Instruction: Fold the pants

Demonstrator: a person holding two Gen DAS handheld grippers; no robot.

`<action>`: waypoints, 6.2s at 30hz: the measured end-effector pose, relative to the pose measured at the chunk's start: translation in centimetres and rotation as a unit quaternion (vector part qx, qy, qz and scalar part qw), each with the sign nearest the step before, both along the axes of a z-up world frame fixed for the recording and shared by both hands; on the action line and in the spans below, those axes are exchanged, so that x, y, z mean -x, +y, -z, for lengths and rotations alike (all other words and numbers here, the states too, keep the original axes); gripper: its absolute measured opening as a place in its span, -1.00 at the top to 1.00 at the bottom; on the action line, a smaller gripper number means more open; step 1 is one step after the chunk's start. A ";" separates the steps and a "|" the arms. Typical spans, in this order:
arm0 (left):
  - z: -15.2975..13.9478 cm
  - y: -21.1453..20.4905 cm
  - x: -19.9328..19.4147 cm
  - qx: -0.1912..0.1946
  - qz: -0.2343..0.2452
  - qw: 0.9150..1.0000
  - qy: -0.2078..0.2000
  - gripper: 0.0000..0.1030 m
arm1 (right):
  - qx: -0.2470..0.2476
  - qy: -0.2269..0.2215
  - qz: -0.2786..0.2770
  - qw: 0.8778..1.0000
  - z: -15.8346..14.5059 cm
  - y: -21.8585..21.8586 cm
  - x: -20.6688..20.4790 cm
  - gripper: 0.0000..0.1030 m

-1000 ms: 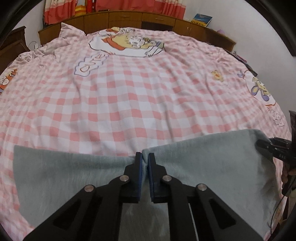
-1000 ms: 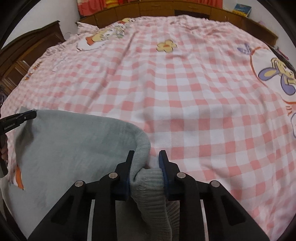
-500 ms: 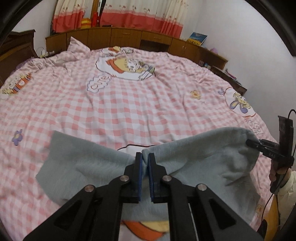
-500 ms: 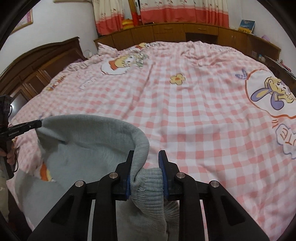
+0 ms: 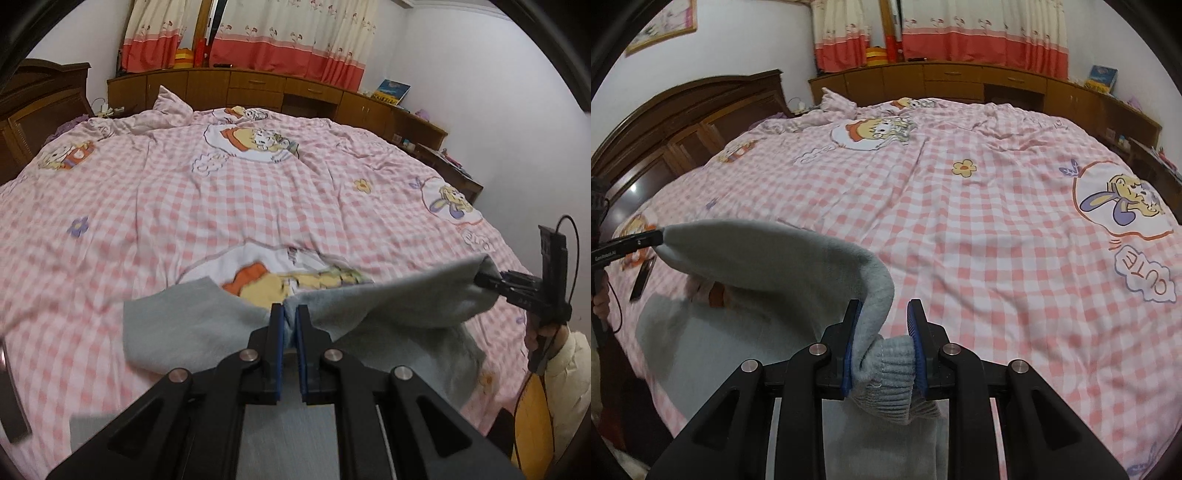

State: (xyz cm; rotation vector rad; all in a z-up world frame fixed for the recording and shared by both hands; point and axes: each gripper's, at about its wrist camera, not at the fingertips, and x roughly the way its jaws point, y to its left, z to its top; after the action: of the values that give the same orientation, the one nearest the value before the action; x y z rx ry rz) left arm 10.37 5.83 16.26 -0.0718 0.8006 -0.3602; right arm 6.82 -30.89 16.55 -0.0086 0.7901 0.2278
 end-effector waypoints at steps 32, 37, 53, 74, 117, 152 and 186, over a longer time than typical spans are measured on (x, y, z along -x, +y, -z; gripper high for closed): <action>13.0 0.8 11.2 0.006 -0.031 0.991 0.130 0.87 | 0.021 0.112 0.031 0.993 8.6 -1.3 12.9 0.08; 13.6 1.1 11.2 0.004 -0.038 0.989 0.141 0.86 | 0.020 0.125 0.020 0.992 8.1 -1.9 14.1 0.08; 10.5 1.4 11.0 0.039 -0.069 0.989 0.128 0.22 | -0.059 0.113 0.050 0.991 7.6 -3.8 7.5 0.08; 13.0 -1.4 8.8 -0.038 -0.099 0.988 0.115 0.81 | -0.001 0.111 0.016 0.994 8.4 -1.3 5.1 0.82; 13.3 -1.2 8.6 -0.007 -0.124 0.983 0.135 0.43 | -0.062 0.214 0.148 0.964 7.0 -5.5 10.2 0.24; 10.7 0.1 13.9 -0.069 -0.131 0.983 0.106 0.17 | 0.066 0.146 0.110 0.981 7.4 -3.5 10.4 0.44; 8.8 2.1 2.5 -0.071 -0.178 0.980 0.048 0.95 | -0.054 0.151 0.062 0.985 13.0 7.1 10.7 0.08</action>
State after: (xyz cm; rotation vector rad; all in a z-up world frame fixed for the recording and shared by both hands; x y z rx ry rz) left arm 7.83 7.89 7.47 -0.0974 0.8889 0.0390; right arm -3.85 -23.84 3.55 0.1811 1.0762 0.1546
